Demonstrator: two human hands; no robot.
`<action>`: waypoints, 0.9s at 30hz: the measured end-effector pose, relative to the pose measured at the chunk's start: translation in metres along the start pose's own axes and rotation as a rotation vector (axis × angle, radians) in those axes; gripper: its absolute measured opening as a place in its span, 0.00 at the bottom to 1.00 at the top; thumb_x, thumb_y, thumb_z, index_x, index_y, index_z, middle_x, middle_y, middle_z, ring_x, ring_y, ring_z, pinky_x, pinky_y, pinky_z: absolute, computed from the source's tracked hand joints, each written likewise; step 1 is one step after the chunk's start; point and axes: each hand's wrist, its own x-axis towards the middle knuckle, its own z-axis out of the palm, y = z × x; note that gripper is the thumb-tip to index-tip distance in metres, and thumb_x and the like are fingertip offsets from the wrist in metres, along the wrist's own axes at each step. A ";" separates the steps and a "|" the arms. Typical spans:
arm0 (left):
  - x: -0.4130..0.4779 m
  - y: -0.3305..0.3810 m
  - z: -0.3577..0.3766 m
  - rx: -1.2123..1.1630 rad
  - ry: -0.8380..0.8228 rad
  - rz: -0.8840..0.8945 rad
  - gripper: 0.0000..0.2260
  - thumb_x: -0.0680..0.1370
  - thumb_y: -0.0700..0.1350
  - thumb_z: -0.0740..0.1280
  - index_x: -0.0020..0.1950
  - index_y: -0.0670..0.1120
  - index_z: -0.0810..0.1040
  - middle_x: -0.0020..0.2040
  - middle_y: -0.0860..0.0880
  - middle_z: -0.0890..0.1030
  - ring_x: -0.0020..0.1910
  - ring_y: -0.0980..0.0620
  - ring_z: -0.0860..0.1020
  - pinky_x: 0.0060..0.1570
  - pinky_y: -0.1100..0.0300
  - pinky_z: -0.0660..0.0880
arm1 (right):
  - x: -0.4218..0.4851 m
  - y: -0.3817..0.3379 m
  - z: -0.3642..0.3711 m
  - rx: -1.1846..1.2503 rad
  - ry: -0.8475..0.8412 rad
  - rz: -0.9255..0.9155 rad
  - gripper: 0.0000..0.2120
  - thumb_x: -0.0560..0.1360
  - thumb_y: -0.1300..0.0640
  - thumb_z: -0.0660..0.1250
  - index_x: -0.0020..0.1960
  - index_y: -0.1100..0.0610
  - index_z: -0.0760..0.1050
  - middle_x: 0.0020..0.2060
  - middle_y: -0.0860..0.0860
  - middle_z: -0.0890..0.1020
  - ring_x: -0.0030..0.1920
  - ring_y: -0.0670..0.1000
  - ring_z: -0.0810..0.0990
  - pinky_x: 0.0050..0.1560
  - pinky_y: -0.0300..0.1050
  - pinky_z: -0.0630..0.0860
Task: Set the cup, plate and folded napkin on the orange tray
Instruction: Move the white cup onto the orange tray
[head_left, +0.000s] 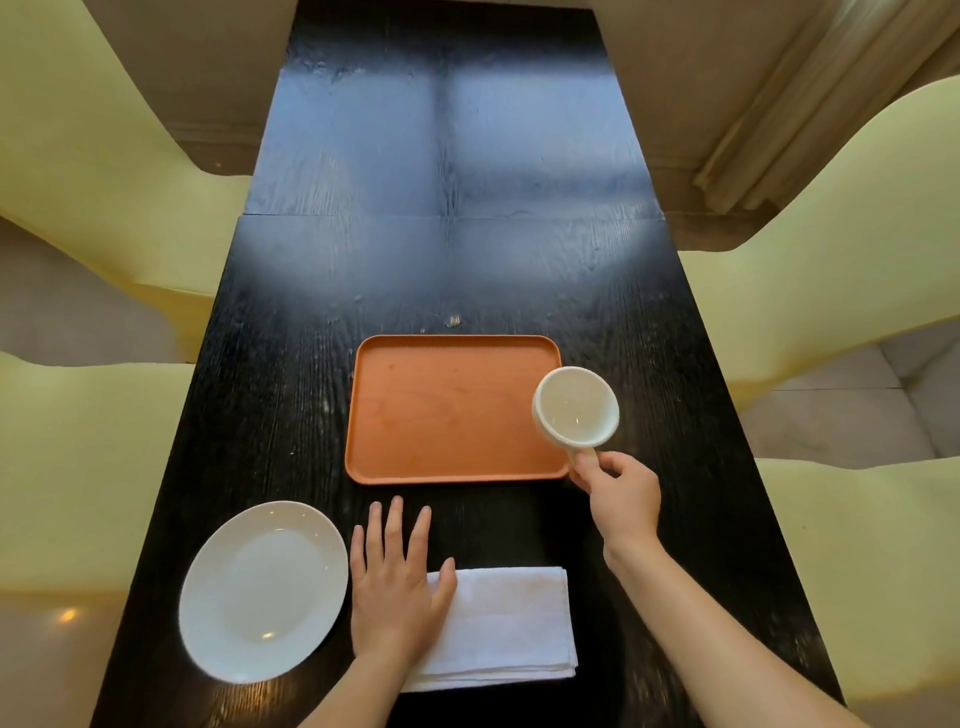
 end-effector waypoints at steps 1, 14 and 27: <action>0.000 0.000 0.001 -0.002 0.001 -0.002 0.31 0.74 0.60 0.60 0.76 0.50 0.68 0.78 0.41 0.65 0.79 0.38 0.58 0.76 0.39 0.55 | 0.007 -0.005 0.006 -0.019 -0.009 -0.010 0.05 0.78 0.55 0.72 0.45 0.54 0.84 0.44 0.51 0.86 0.48 0.51 0.85 0.53 0.52 0.82; 0.000 0.001 -0.002 0.008 0.003 0.005 0.31 0.73 0.60 0.60 0.75 0.50 0.69 0.77 0.41 0.68 0.78 0.39 0.61 0.75 0.40 0.55 | 0.062 -0.035 0.044 -0.251 -0.108 -0.131 0.09 0.79 0.52 0.70 0.40 0.50 0.79 0.40 0.47 0.82 0.43 0.46 0.80 0.37 0.39 0.70; 0.001 0.002 -0.007 -0.046 -0.019 -0.010 0.30 0.73 0.60 0.60 0.73 0.49 0.72 0.76 0.41 0.69 0.78 0.38 0.61 0.76 0.41 0.53 | 0.057 -0.026 0.036 -0.127 -0.220 -0.076 0.16 0.80 0.55 0.70 0.66 0.53 0.73 0.52 0.45 0.77 0.49 0.48 0.81 0.48 0.46 0.83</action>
